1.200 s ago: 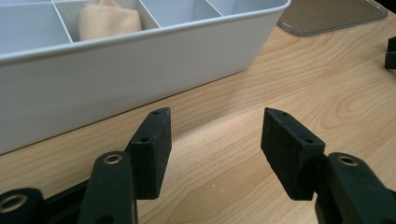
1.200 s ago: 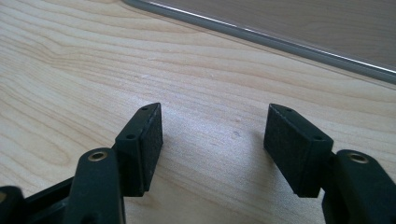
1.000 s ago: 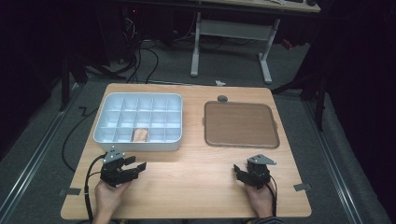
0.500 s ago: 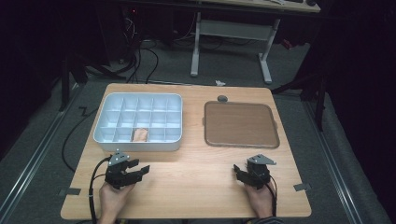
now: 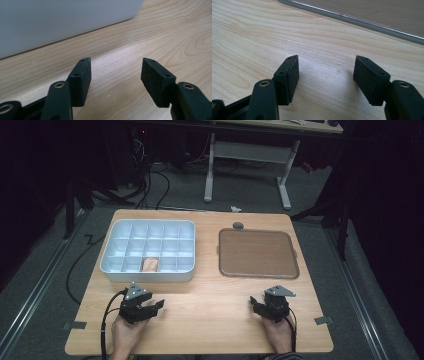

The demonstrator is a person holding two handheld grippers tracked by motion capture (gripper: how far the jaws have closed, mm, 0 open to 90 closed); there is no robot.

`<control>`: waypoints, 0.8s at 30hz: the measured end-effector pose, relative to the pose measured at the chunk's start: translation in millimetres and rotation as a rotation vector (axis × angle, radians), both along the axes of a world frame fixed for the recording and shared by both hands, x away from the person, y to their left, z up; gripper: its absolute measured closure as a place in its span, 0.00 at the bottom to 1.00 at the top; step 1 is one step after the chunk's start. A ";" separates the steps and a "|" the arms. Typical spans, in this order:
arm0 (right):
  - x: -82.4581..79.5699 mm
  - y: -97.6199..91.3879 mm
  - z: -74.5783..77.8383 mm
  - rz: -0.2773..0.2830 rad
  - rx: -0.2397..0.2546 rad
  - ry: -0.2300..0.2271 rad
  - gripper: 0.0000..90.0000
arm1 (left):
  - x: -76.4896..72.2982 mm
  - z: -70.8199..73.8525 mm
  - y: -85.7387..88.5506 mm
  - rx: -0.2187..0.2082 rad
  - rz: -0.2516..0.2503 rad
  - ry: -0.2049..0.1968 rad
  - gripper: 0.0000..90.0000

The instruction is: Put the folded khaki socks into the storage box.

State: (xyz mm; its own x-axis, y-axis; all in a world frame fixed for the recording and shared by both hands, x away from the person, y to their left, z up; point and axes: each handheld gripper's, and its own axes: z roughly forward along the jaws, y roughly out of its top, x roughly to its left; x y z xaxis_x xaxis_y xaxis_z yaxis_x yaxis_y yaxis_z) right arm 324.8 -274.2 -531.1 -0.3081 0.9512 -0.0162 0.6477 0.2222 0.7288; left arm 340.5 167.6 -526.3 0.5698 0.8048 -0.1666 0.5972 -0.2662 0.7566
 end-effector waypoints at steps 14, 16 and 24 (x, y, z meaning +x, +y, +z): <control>0.0 -0.1 0.0 0.000 0.002 0.000 0.42 | -0.6 -9.6 -11.4 0.082 0.019 -0.046 0.45; -0.1 -0.1 0.0 0.000 0.002 0.000 0.42 | -1.2 -9.5 -13.2 0.102 0.025 -0.053 0.44; 0.0 -0.2 0.0 0.002 0.001 -0.001 0.42 | -2.5 -10.1 -17.6 0.136 0.021 -0.066 0.40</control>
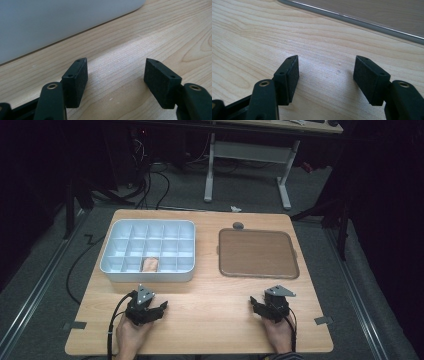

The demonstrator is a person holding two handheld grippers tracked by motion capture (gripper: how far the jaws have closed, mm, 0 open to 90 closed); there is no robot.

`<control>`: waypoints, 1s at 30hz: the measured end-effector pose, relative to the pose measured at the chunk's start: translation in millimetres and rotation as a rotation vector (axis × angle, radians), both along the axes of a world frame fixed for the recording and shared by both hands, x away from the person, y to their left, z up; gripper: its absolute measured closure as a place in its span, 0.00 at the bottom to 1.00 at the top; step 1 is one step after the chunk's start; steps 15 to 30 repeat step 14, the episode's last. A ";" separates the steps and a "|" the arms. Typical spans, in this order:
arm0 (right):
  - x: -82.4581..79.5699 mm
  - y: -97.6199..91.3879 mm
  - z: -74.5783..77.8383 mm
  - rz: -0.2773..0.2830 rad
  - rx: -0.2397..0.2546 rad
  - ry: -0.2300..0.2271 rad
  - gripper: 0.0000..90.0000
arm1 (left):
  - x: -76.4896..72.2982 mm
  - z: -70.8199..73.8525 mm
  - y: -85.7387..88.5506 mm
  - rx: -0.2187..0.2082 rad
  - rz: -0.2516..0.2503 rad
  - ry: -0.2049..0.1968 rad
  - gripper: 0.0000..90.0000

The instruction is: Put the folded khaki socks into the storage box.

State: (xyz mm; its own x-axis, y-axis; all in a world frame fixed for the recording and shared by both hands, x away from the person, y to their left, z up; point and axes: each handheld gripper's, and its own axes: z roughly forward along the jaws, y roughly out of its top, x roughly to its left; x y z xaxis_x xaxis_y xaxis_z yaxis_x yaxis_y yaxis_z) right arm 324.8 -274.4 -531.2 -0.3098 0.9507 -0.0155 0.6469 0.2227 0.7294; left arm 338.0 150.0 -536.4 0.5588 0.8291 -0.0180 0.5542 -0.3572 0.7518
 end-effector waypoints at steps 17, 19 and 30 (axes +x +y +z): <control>-0.1 0.2 0.0 -0.003 0.001 0.001 0.42 | 0.1 0.0 0.0 -0.002 -0.005 0.002 0.39; -0.1 0.2 0.0 -0.003 0.001 0.001 0.42 | 0.1 0.0 0.0 -0.002 -0.005 0.002 0.39; -0.1 0.2 0.0 -0.003 0.001 0.001 0.42 | 0.1 0.0 0.0 -0.002 -0.005 0.002 0.39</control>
